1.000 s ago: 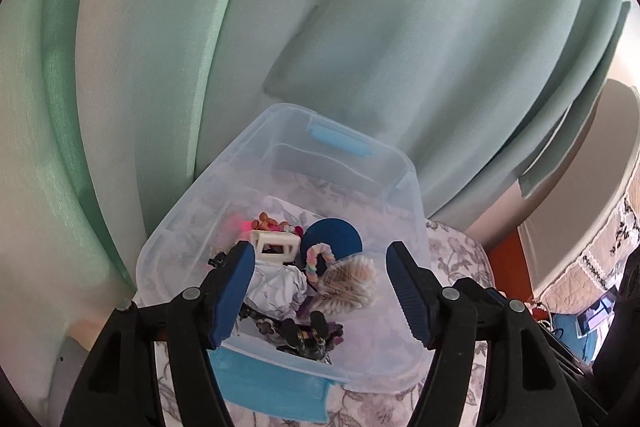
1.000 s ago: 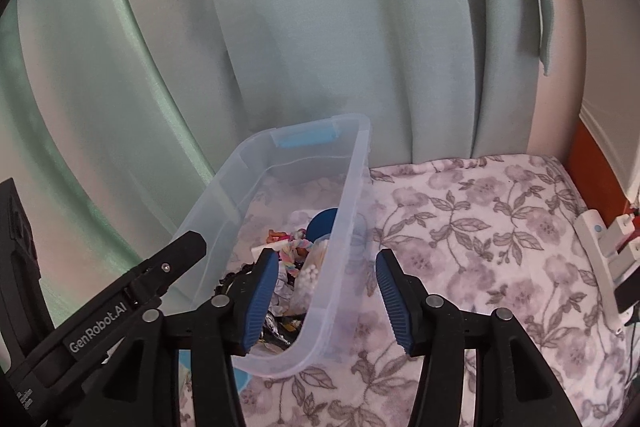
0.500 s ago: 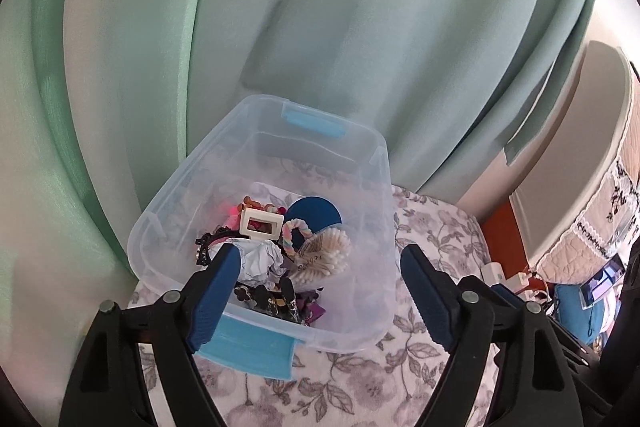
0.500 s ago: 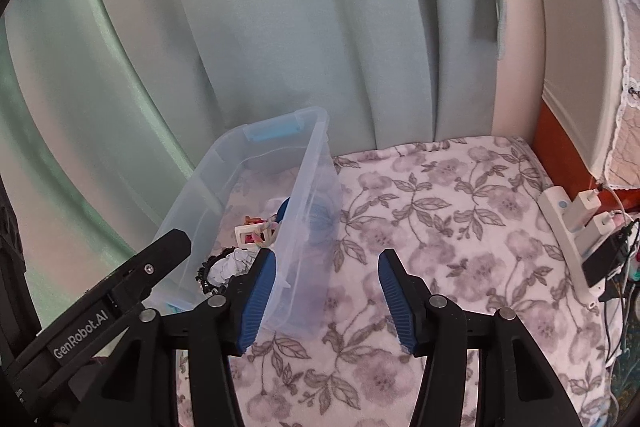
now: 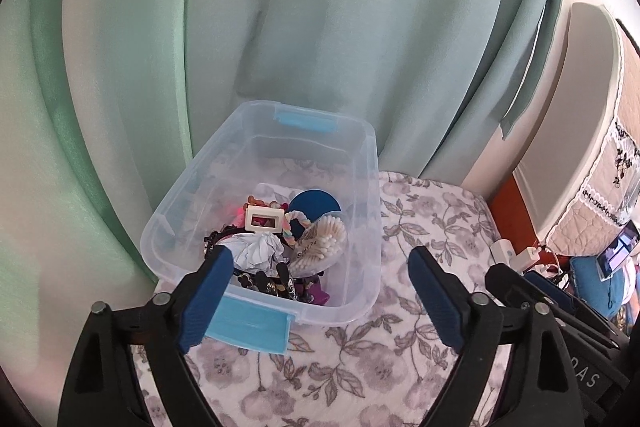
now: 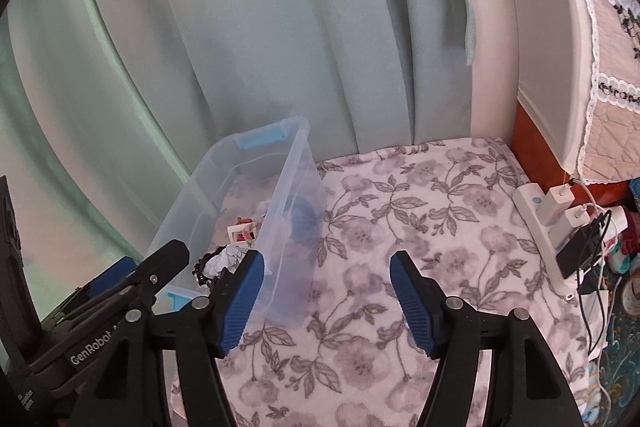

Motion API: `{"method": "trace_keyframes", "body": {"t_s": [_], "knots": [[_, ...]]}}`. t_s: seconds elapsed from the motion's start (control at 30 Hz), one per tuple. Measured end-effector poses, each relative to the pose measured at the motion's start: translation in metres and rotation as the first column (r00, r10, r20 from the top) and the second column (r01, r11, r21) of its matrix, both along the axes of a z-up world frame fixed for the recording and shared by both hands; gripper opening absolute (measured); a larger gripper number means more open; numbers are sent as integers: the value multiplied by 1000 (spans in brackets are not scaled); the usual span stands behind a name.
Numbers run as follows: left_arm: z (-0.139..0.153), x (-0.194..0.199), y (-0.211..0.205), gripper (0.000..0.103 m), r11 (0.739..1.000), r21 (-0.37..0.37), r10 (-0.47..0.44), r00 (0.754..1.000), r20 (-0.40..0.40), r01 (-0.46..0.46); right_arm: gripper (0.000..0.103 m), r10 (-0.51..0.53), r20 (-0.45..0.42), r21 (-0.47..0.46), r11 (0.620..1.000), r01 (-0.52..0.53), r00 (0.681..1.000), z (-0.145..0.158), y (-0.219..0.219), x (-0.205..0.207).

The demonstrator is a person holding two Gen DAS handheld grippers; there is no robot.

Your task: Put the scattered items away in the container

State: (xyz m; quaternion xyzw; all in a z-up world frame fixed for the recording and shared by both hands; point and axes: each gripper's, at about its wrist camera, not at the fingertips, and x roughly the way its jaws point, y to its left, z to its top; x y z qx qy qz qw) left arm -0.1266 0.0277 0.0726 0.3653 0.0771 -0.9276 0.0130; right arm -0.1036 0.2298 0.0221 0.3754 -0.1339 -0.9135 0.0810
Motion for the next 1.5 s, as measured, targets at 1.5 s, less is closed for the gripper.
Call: {"method": "trace_keyframes", "body": {"t_s": [1.5], "knots": [[20, 31, 8, 103, 997, -59, -39, 999, 11, 39, 103, -38, -45, 37, 999, 40, 998, 27, 10, 35]]}}
